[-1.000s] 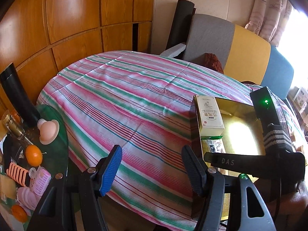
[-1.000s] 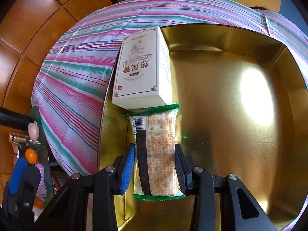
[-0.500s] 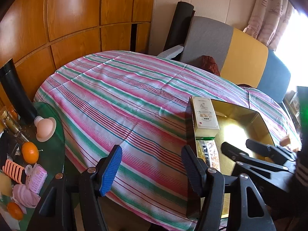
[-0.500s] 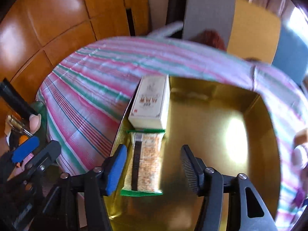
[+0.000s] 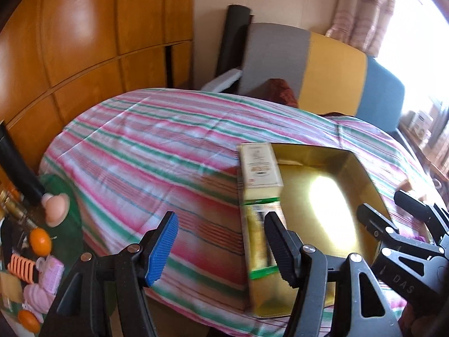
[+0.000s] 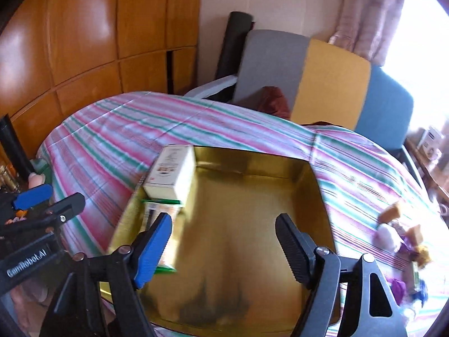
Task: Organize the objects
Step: 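Lower the cracker packet beside the white box and open the right gripper, then move the left gripper to the purple sachet and grasp it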
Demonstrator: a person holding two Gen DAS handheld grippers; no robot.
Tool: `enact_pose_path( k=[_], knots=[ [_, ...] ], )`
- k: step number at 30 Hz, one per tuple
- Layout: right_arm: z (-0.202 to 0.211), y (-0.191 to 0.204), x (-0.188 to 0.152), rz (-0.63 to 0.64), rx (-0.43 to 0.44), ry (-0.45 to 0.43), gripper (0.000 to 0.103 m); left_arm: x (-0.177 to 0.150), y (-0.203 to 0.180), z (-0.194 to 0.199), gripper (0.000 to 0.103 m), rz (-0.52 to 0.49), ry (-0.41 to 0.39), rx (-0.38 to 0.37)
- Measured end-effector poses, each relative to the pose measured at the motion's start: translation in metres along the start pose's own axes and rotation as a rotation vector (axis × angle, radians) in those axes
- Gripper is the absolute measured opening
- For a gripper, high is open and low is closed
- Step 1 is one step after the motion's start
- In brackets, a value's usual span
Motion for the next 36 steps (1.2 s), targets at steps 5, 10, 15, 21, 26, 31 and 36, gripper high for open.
enact_pose_path(
  k=[5, 10, 15, 21, 26, 31, 36],
  knots=[
    [0.013, -0.065, -0.016, -0.075, -0.094, -0.009, 0.080, 0.006, -0.033, -0.001, 0.064, -0.061, 0.007, -0.054],
    [0.028, -0.163, -0.050, -0.201, -0.234, 0.037, 0.081, 0.009, -0.078, -0.001, 0.064, -0.176, 0.000, -0.103],
    [0.057, -0.273, -0.095, -0.393, -0.402, 0.083, 0.081, 0.003, -0.142, -0.001, 0.064, -0.315, 0.031, -0.227],
    [0.089, -0.373, -0.153, -0.692, -0.474, 0.108, 0.083, -0.015, -0.233, 0.007, 0.060, -0.475, 0.073, -0.396],
    [0.091, -0.400, -0.183, -0.925, -0.353, 0.076, 0.083, -0.039, -0.303, 0.009, 0.058, -0.625, 0.110, -0.501],
    [0.091, -0.403, -0.188, -0.997, -0.322, 0.028, 0.085, -0.062, -0.362, -0.004, 0.058, -0.751, 0.177, -0.567],
    [0.094, -0.408, -0.194, -1.043, -0.280, -0.008, 0.085, -0.079, -0.413, -0.020, 0.058, -0.855, 0.231, -0.606]
  ],
)
Point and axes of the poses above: each gripper's, at about its wrist camera, not at the fingertips, and z roughly against the way its jaws point, y to its left, x to its top, the point moved 4 cm from there along -z, roughly the way its jaws point, and after that the axes turned 1 degree about y, right-handed, at the moved point
